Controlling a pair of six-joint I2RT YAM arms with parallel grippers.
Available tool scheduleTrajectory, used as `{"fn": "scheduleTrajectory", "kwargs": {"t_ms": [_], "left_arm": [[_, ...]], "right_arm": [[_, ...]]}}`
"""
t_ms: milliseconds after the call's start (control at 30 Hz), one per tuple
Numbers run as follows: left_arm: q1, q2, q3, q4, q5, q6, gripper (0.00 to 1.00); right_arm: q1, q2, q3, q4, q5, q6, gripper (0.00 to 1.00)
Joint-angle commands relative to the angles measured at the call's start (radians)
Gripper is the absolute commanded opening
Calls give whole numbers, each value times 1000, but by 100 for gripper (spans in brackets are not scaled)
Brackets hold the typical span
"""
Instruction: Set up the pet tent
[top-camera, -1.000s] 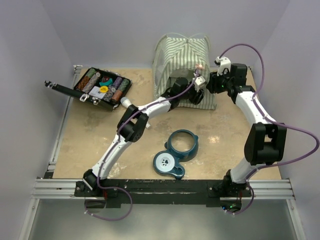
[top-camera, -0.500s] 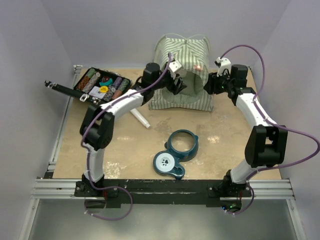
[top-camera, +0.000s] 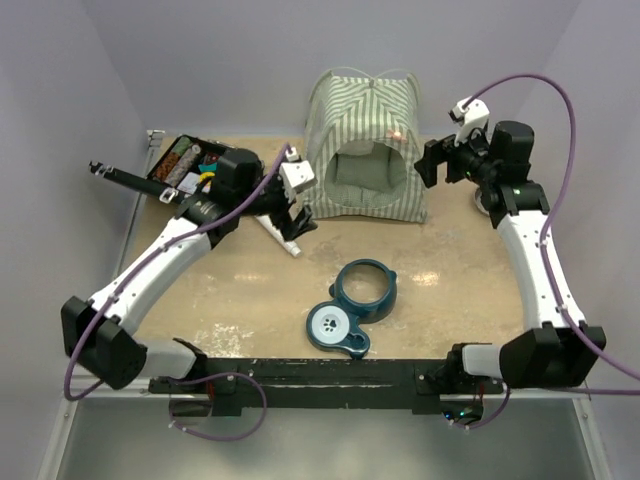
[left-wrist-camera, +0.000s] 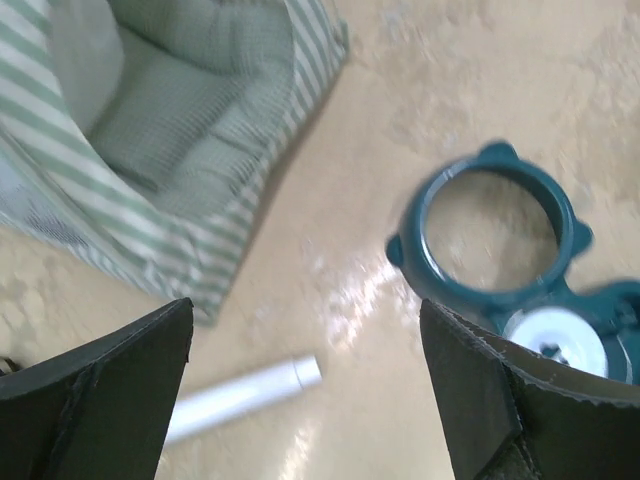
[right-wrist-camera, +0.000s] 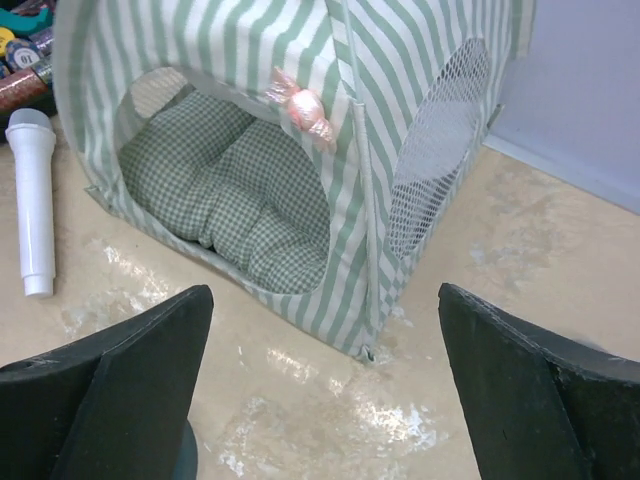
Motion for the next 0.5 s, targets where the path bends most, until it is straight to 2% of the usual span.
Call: {"fn": "scheduleTrajectory", "kwargs": {"t_ms": [0, 133, 267, 367, 467], "left_arm": [[5, -125, -127, -243, 32, 132, 100], [7, -182, -216, -316, 39, 161, 100], [7, -217, -299, -292, 19, 153, 100], [4, -219, -355, -249, 14, 121, 99], [1, -204, -383, -235, 54, 124, 98]], "right_arm": [[1, -87, -3, -112, -7, -89, 98], [3, -113, -20, -225, -51, -231, 98], [17, -125, -46, -322, -84, -349, 98], [82, -130, -89, -353, -56, -389, 97], [213, -139, -150, -360, 4, -394, 95]]}}
